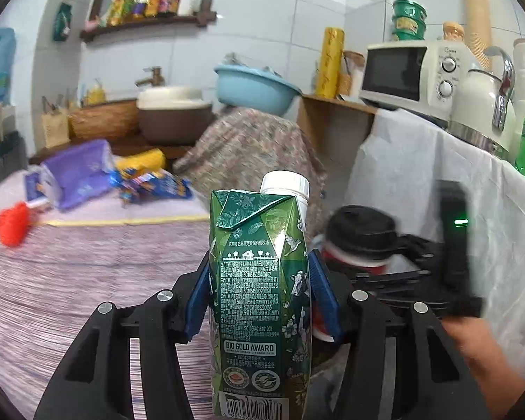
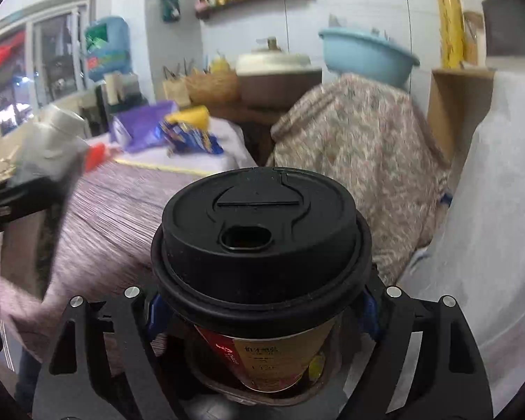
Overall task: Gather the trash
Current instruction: 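Carry the red cup over the bin and open the right gripper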
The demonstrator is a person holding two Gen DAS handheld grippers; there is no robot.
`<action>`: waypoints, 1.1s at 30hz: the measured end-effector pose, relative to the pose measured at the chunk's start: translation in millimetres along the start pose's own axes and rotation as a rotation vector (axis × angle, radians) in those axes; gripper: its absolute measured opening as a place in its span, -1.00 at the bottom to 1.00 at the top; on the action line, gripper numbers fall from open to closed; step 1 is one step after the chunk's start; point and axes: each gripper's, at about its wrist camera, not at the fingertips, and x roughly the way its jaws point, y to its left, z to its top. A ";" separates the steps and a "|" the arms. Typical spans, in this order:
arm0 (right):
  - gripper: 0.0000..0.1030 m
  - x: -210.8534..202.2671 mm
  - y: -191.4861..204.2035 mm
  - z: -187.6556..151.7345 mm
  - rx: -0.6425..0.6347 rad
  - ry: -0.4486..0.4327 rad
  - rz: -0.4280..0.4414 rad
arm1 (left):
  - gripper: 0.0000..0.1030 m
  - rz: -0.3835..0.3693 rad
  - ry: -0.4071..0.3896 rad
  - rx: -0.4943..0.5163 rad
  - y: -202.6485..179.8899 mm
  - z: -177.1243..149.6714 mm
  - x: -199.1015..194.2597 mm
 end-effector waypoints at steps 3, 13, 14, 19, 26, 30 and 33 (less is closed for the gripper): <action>0.57 36.1 -7.3 -10.2 0.028 0.058 0.005 | 0.02 -0.019 0.016 0.003 -6.7 -5.6 12.2; 0.57 150.0 -12.0 -59.3 0.021 0.340 -0.019 | 0.02 -0.049 0.084 -0.003 -13.9 -21.5 44.4; 0.57 159.5 -14.2 -64.9 0.028 0.370 -0.020 | 0.02 -0.050 0.089 0.001 -14.5 -22.7 46.3; 0.59 187.0 -24.5 -81.1 0.064 0.484 -0.025 | 0.02 -0.055 0.099 0.004 -14.7 -25.6 51.2; 0.71 188.5 -27.2 -92.5 0.060 0.528 -0.056 | 0.02 -0.054 0.114 0.016 -17.7 -27.1 59.0; 0.72 175.4 -29.1 -87.5 0.069 0.489 -0.047 | 0.02 -0.056 0.119 0.012 -19.3 -27.9 61.2; 0.72 156.3 -35.2 -81.9 0.113 0.426 -0.041 | 0.02 -0.054 0.122 0.020 -20.9 -30.3 62.3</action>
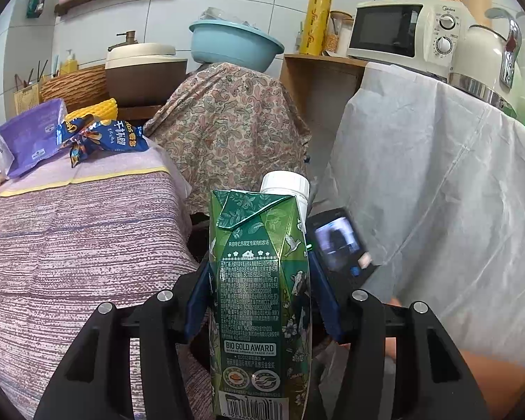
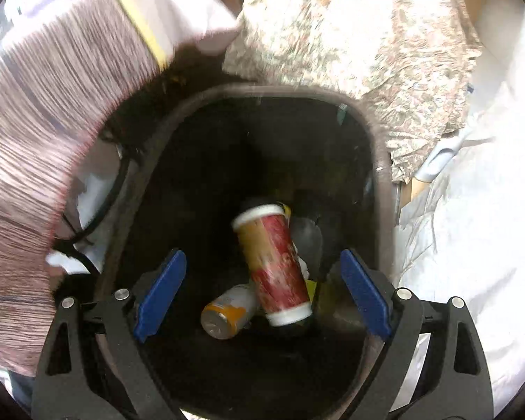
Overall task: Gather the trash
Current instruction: 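Carry the red cup over the bin and open the right gripper, then lower the green carton into the bin and open the left gripper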
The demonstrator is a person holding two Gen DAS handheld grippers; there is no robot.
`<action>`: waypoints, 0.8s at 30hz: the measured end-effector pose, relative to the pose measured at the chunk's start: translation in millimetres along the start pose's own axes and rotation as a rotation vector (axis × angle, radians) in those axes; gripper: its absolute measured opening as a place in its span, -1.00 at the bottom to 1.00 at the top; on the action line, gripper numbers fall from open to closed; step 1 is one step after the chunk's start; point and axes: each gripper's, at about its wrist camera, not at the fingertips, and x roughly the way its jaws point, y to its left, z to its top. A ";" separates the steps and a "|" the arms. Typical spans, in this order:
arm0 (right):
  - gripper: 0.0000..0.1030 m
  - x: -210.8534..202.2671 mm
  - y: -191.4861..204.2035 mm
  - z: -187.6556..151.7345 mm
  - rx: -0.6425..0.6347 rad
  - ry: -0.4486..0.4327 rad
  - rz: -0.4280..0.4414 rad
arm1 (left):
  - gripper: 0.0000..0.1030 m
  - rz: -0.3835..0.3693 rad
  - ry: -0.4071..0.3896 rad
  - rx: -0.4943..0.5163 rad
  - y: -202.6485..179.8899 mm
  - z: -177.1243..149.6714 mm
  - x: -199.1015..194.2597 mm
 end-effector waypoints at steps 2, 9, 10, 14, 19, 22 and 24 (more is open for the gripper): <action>0.72 -19.9 -4.9 -4.3 0.017 -0.057 -0.006 | 0.02 0.003 0.005 0.004 -1.3 -1.8 3.0; 0.72 -92.5 -27.0 -17.9 0.030 -0.233 -0.245 | 0.02 -0.025 0.069 -0.012 -7.2 -12.3 34.1; 0.72 -103.7 -34.1 -19.4 0.049 -0.249 -0.279 | 0.02 -0.026 0.082 -0.010 -9.1 -14.3 40.2; 0.72 -131.8 -59.1 -19.4 0.136 -0.286 -0.318 | 0.02 -0.034 0.147 -0.010 -14.0 -23.4 74.0; 0.73 -158.1 -70.3 -27.9 0.210 -0.344 -0.232 | 0.02 -0.026 0.238 0.005 -15.2 -37.6 118.7; 0.73 -167.2 -62.6 -30.6 0.222 -0.371 -0.214 | 0.02 -0.006 0.305 0.009 -11.6 -49.2 148.3; 0.84 -175.5 -58.4 -34.4 0.232 -0.400 -0.214 | 0.03 -0.004 0.345 0.002 -7.4 -55.5 162.5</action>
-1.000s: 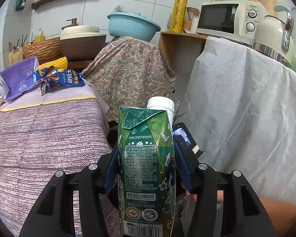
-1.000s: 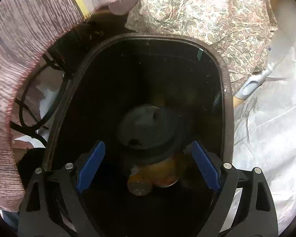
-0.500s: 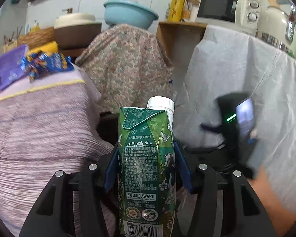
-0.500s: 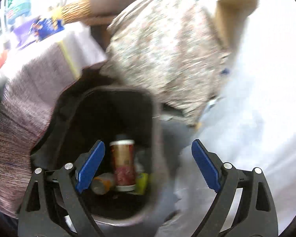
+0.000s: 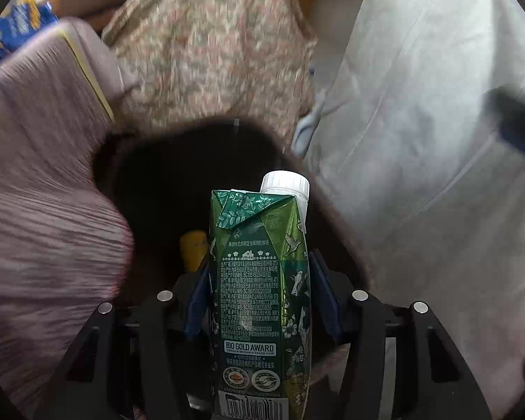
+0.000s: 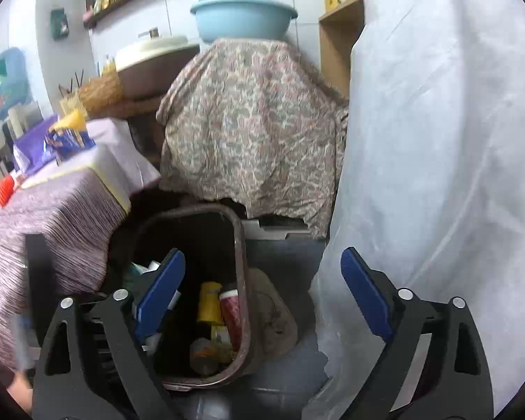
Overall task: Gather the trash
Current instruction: 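Lower the green carton into the bin and open the left gripper, then move both grippers back over the table toward the blue snack bag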
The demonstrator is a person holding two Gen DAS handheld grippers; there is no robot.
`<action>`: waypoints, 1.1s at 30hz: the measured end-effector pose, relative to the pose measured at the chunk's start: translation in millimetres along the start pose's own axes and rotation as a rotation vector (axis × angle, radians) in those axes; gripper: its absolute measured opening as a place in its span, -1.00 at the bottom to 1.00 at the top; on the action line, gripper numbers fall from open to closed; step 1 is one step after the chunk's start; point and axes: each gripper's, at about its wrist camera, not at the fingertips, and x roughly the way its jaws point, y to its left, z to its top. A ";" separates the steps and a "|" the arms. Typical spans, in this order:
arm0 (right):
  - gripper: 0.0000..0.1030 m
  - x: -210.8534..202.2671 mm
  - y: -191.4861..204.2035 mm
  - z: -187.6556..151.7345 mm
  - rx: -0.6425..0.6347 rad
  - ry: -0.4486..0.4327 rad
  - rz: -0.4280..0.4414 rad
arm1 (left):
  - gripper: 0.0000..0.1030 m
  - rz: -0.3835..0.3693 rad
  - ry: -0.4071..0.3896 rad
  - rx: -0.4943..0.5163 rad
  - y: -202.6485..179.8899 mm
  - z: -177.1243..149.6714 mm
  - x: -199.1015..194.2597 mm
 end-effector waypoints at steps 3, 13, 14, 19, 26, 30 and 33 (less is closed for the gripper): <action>0.89 -15.1 2.5 -1.8 0.014 -0.025 0.018 | 0.08 0.013 0.024 -0.012 3.5 -2.3 12.3; 0.89 -25.8 2.8 -4.7 0.028 -0.042 0.034 | 0.61 0.032 -0.009 0.030 -6.8 -3.7 -2.6; 0.89 -25.1 2.8 -4.5 0.033 -0.043 0.036 | 0.62 0.030 -0.013 0.032 -8.9 -3.6 -5.4; 0.89 -25.0 2.0 -5.8 0.044 -0.047 0.057 | 0.69 0.014 -0.064 0.070 -23.3 -13.7 -36.2; 0.89 -24.0 2.2 -2.2 0.047 -0.048 0.083 | 0.78 -0.020 -0.175 0.098 -35.9 -38.5 -97.9; 0.89 -25.8 8.8 0.8 0.041 -0.055 0.101 | 0.81 -0.041 -0.234 0.099 -36.1 -49.9 -136.7; 0.89 -23.9 19.9 1.8 0.037 -0.046 0.145 | 0.83 -0.038 -0.280 0.095 -30.5 -52.5 -164.4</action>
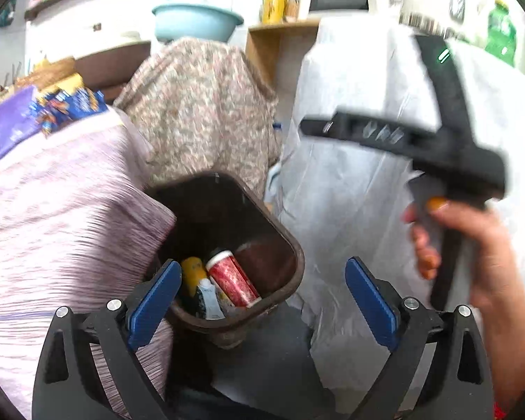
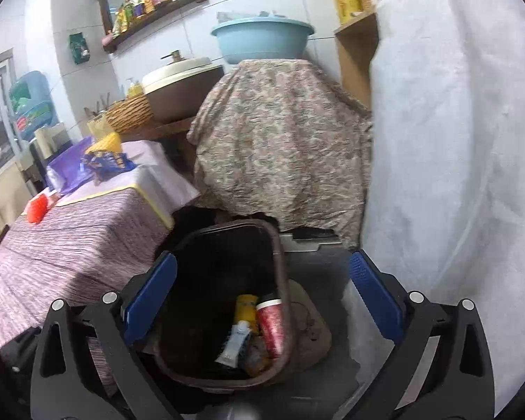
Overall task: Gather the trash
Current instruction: 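Move both grippers back over the table toward the blue snack bag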
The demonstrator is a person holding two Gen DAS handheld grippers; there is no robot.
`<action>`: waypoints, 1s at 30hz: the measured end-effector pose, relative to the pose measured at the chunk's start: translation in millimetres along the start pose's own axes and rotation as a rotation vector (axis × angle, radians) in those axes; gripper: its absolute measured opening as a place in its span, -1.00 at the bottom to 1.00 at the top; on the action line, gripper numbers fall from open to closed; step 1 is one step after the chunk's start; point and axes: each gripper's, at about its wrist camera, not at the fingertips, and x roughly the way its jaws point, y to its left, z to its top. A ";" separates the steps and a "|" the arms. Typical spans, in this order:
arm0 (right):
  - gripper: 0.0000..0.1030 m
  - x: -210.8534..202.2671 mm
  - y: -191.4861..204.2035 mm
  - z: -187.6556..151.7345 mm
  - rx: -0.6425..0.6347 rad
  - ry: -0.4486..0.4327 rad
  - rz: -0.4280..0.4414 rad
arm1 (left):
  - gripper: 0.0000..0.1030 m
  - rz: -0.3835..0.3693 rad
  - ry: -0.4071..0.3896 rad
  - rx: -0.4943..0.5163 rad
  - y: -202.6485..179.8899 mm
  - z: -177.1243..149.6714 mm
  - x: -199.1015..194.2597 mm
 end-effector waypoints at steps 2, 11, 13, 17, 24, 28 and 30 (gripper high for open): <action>0.89 3.5 12.5 0.9 -0.017 0.008 0.029 | 0.89 0.016 -0.038 -0.010 7.3 2.9 -21.5; 0.89 9.6 84.2 10.2 -0.136 0.032 0.173 | 0.89 0.209 -0.135 -0.027 55.9 10.8 -89.7; 0.89 10.2 104.9 12.8 -0.171 0.037 0.213 | 0.89 0.263 -0.139 -0.031 70.7 10.5 -101.5; 0.89 13.0 142.7 16.7 -0.237 0.048 0.283 | 0.89 0.364 -0.132 -0.072 109.2 7.1 -121.8; 0.89 18.2 206.1 21.9 -0.367 0.053 0.386 | 0.89 0.475 -0.107 -0.222 178.6 -5.7 -154.0; 0.89 27.1 230.5 30.6 -0.423 0.046 0.406 | 0.89 0.519 -0.118 -0.283 203.9 -15.0 -169.7; 0.89 37.9 239.5 39.2 -0.440 0.050 0.404 | 0.89 0.521 -0.123 -0.306 212.2 -18.2 -176.2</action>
